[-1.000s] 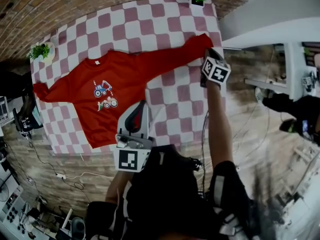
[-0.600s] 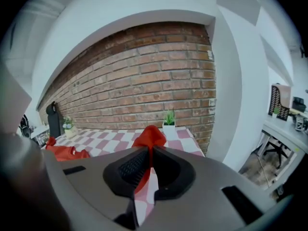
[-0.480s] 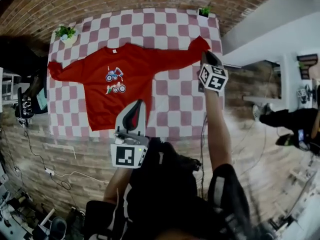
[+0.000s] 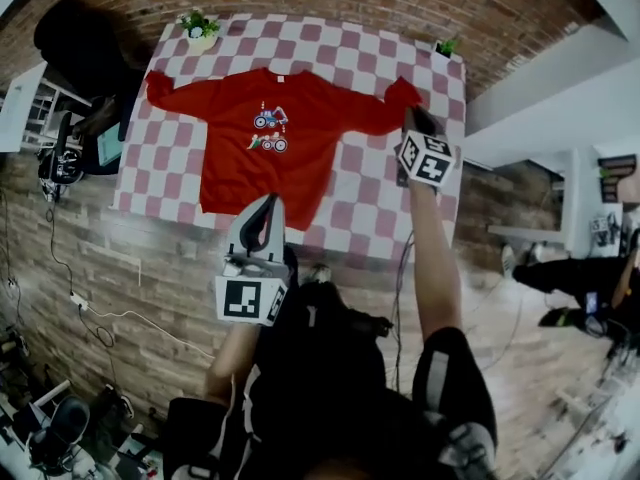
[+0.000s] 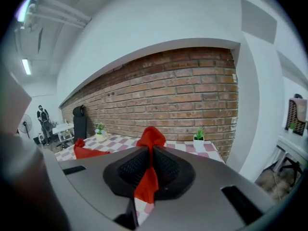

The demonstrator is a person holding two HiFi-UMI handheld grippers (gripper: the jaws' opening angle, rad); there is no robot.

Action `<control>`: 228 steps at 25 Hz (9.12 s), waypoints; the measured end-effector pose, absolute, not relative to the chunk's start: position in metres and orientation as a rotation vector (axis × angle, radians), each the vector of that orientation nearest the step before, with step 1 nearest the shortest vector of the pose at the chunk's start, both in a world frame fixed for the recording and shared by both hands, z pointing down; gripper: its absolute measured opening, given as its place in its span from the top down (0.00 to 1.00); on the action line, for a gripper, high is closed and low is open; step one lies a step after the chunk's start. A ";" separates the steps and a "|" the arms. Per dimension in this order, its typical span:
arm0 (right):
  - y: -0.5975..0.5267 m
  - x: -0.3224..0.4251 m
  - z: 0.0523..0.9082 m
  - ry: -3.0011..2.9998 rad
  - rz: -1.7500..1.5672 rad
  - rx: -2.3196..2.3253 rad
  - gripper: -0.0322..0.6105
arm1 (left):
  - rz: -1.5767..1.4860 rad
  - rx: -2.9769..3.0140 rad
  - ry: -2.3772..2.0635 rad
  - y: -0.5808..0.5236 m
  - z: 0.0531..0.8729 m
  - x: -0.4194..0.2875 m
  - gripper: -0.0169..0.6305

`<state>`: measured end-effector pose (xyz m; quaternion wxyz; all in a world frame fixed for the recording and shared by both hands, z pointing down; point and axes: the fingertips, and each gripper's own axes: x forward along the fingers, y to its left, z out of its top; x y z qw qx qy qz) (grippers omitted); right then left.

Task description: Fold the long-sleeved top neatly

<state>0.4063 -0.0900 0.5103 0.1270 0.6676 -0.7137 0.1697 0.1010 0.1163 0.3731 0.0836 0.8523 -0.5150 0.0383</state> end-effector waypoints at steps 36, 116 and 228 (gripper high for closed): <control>-0.021 0.013 0.561 -2.185 0.466 1.598 0.90 | 0.049 2.489 -1.578 0.107 0.382 -0.193 0.96; -0.044 -0.127 0.531 -2.496 0.458 1.241 0.94 | 0.017 2.311 -1.775 0.017 0.386 -0.270 0.96; 0.130 0.103 0.514 -1.849 0.623 2.344 0.94 | 0.402 2.986 -0.570 -0.012 0.481 0.030 0.89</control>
